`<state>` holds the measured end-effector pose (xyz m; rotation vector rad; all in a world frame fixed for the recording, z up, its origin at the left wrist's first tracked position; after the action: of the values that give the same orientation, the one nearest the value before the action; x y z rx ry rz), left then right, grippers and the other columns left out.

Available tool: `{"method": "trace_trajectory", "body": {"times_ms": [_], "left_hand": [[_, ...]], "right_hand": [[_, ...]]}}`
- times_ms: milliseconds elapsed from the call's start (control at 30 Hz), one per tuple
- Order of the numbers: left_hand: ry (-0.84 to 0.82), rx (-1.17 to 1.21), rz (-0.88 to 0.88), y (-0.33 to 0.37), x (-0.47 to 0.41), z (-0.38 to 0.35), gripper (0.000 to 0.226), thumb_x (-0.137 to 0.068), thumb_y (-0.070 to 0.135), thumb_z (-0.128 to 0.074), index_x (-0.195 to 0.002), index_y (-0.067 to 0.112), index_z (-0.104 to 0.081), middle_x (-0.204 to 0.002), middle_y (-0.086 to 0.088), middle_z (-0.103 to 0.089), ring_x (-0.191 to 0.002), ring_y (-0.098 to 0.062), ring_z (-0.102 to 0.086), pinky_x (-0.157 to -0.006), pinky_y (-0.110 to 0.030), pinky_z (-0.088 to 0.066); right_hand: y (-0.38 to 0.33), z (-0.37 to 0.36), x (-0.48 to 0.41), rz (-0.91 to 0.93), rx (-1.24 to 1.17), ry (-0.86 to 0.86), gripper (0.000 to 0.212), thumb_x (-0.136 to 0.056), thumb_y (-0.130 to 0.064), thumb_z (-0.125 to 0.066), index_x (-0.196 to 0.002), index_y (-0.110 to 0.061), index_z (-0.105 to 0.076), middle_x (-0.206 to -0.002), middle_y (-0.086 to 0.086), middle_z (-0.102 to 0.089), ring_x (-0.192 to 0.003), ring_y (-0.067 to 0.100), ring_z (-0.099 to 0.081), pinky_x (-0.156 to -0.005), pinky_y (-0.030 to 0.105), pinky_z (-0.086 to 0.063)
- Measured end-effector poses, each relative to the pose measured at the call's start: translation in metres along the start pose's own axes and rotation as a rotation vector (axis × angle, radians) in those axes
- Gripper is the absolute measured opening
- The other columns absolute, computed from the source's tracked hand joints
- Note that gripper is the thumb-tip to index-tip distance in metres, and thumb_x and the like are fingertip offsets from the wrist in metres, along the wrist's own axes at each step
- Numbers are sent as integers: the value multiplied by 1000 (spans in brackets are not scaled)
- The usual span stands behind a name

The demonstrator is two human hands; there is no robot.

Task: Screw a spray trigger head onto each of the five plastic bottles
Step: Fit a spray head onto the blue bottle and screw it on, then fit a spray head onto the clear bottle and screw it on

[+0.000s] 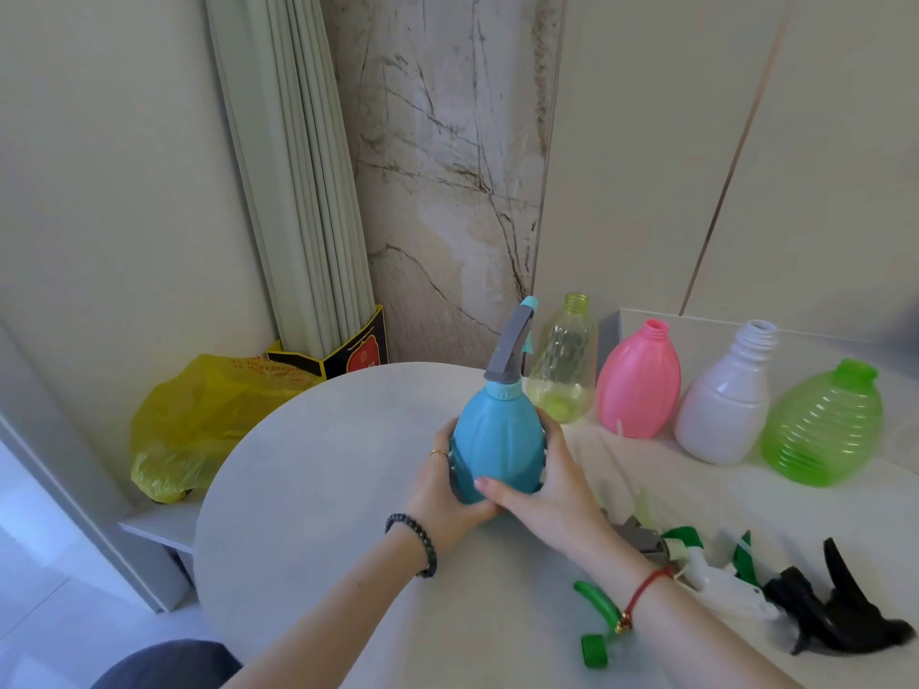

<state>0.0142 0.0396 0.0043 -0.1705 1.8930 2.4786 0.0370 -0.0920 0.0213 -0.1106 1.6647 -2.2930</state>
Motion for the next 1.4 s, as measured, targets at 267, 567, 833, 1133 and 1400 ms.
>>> {"method": "trace_trajectory", "body": {"times_ms": [267, 567, 833, 1133, 1400], "left_hand": [[90, -106, 5, 26, -66, 51, 86, -65, 9, -76, -131, 26, -24, -106, 21, -43, -91, 5, -48, -68, 0, -43], [48, -125, 136, 2, -131, 61, 92, -69, 6, -73, -138, 15, -14, -129, 0, -41, -102, -9, -41, -74, -9, -40], [60, 60, 151, -15, -130, 52, 90, -69, -8, -67, -139, 16, -14, -105, 9, -40, -79, 7, -45, -54, -1, -45], [150, -137, 217, -11, -96, 54, 100, -70, 21, -73, -142, 17, -4, -153, -7, -16, -137, -23, -25, -108, -36, -28], [251, -148, 23, 20, -50, 25, 95, -72, 37, -70, -141, 23, -8, -150, 1, -22, -135, -12, -25, -102, -24, -24]], "right_hand": [[-36, -17, -79, 31, 56, 71, 74, -56, -41, -81, -111, -33, -33, -98, -21, -44, -87, -3, -45, -57, 7, -35], [-14, -31, -145, -141, 207, 54, 64, -63, -40, -78, -109, -19, -39, -120, 3, -53, -105, 21, -52, -72, 25, -39], [-15, -30, -133, -27, 381, -42, 84, -72, -38, -72, -134, -6, -24, -139, 12, -36, -125, 26, -40, -90, 29, -37], [-77, 70, -96, 477, 618, 414, 40, -86, -8, -51, -126, -13, -48, -141, 19, -38, -134, 28, -29, -108, 26, -19], [-72, 85, -100, 305, 563, 230, 22, -87, -8, -54, -108, -11, -51, -107, 16, -61, -96, 30, -56, -75, 27, -35]]}}
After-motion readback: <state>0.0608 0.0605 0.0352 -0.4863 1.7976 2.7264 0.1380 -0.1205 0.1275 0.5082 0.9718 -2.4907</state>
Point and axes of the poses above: each hand's wrist, its own x-axis away from the middle knuckle, its own z-axis out of the back of the hand, y = z × x, the point moved 3 cm from there along -x, towards the middle knuckle
